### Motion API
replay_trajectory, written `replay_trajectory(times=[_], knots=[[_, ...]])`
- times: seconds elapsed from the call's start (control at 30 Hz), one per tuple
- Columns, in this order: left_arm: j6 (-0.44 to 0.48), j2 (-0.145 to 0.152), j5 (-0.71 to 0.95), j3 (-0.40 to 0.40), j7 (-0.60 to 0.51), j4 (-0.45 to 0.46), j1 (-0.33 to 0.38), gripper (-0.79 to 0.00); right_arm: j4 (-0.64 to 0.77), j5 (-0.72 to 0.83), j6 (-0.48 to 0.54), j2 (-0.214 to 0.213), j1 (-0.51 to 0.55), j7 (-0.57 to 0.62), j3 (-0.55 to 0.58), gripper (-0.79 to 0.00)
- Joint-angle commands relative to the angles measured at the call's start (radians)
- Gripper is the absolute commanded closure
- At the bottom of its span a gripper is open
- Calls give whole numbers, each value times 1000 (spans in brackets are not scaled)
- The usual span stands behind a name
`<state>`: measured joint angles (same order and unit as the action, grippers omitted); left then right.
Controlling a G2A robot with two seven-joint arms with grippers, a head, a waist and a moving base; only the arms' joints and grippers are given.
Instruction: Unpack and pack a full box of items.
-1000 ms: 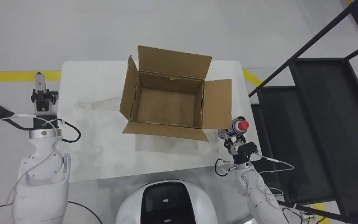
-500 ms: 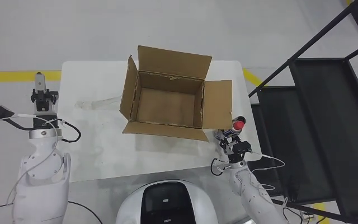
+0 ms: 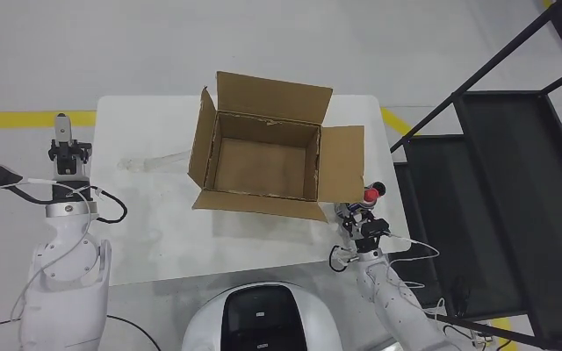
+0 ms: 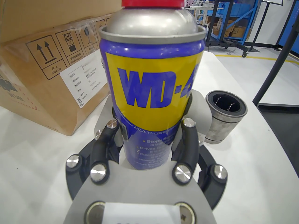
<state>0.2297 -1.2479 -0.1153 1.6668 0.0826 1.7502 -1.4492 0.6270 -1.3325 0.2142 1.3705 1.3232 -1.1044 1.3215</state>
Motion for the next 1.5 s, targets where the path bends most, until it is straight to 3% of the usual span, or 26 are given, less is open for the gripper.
replay_trajectory(times=[0.0, 0.03, 0.07, 0.1, 0.2, 0.23, 0.27, 0.37, 0.4, 0.7, 0.93, 1.3, 1.47], knots=[[0, 0, 0, 0, 0, 0, 0, -785, -14, 1, 5, 1, -4, -2, -3, -302], [0, 0, 0, 0, 0, 0, 0, -785, -20, 2, 7, 1, -6, -6, -4, -222], [0, 0, 0, 0, 0, 0, 0, -785, -26, 2, 7, 1, -7, -9, -5, -203], [0, 0, 0, 0, 0, 0, 0, -785, -33, 2, 8, 1, -8, -9, -6, -271], [0, 0, 0, 0, 0, 0, 0, -785, -41, 16, 11, 2, -12, -11, -5, -354], [0, 0, 0, 0, 0, 0, 0, -785, -42, 16, 12, 2, -12, -13, -5, -413], [0, 0, 0, 0, 0, 0, 0, -785, -44, 14, 14, 1, -13, -14, -5, -588], [0, 0, 0, 0, 0, 0, 0, -785, -47, 14, 20, -2, -15, -16, -1, -690], [0, 0, 0, 0, 0, 0, 0, -785, -47, 15, 26, -3, -16, -17, 0, -785], [0, 0, 0, 0, 0, 0, 0, -785, 45, 5, 45, -25, 24, -70, 33, -785], [0, 0, 0, 0, 0, 0, 0, -785, 312, -3, 76, -59, 142, -59, 111, -785], [0, 0, 0, 0, 0, 0, 0, -785, 838, -57, 250, -122, 431, 133, 318, -785], [0, 0, 0, 0, 0, 0, 0, -785, 1046, 30, 262, -131, 516, 399, 395, -785]])
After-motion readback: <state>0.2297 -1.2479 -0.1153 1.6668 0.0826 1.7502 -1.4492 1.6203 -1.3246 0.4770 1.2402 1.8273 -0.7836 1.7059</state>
